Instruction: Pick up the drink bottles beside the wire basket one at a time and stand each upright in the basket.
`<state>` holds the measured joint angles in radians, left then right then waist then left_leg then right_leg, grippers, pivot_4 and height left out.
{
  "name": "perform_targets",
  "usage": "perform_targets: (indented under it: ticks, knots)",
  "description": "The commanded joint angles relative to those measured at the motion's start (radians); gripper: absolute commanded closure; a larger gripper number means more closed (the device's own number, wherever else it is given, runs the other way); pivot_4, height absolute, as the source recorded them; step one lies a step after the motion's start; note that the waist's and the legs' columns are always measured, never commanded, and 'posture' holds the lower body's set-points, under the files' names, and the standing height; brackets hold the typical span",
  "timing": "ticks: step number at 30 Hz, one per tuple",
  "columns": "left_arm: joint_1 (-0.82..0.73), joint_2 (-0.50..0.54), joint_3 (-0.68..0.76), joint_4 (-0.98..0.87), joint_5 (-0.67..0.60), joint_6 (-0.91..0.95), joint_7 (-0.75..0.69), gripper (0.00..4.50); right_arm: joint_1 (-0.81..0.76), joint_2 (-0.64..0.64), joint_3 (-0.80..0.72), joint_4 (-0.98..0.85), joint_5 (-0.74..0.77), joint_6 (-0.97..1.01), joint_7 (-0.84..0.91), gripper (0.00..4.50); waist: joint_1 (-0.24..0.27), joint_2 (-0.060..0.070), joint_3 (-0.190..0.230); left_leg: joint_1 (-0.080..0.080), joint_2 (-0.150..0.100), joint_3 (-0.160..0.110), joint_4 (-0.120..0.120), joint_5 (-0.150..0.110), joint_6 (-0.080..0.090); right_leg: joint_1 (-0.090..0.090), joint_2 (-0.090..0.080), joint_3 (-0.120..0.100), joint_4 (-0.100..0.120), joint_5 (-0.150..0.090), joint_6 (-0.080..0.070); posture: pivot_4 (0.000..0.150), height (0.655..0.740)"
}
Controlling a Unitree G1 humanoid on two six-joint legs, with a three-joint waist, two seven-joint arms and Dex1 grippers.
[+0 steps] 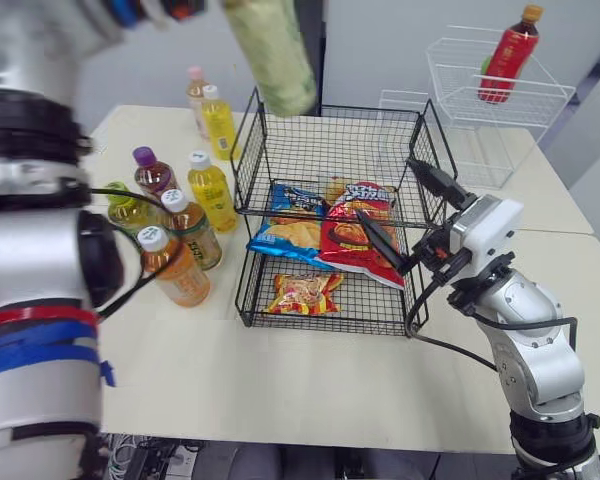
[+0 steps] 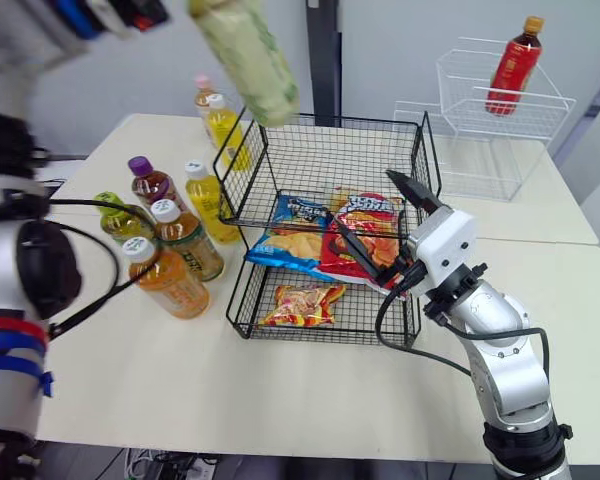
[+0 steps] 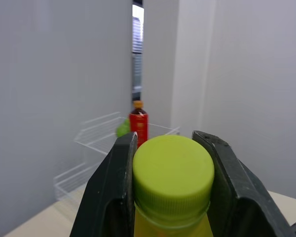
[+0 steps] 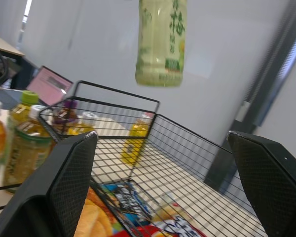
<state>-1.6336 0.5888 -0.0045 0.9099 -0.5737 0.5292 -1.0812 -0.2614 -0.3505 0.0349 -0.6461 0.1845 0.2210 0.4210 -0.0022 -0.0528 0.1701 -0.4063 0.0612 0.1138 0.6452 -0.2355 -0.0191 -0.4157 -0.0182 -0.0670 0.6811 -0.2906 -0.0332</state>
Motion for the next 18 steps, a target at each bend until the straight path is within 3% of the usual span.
perform_targets:
  ticks: [1,9,18]
  knots:
    - [-0.105,-0.087,0.040,0.111,0.059,-0.138,-0.018,3.13,0.024,0.005,-0.009,-0.071,-0.042,0.011,-0.053,0.00,-0.006,0.000,0.000,-0.003,0.000,0.000,0.000,0.000,0.000,-0.004,0.000,0.001,0.001,0.002,-0.004,0.150,0.7400]
    - [-0.112,-0.300,0.032,0.297,0.237,-0.379,0.027,3.13,0.102,0.028,0.015,-0.144,-0.151,0.055,-0.143,0.00,-0.011,0.007,0.004,-0.008,0.000,0.000,0.001,0.001,-0.001,-0.009,0.000,0.000,0.002,0.002,-0.004,0.150,0.7400]
    - [-0.119,-0.389,0.048,0.365,0.356,-0.486,0.105,3.13,0.147,0.045,0.023,-0.171,-0.184,0.053,-0.159,0.00,-0.012,0.007,0.004,-0.006,-0.001,-0.001,0.004,0.001,-0.002,-0.007,0.000,0.000,0.006,-0.001,0.001,0.150,0.7400]
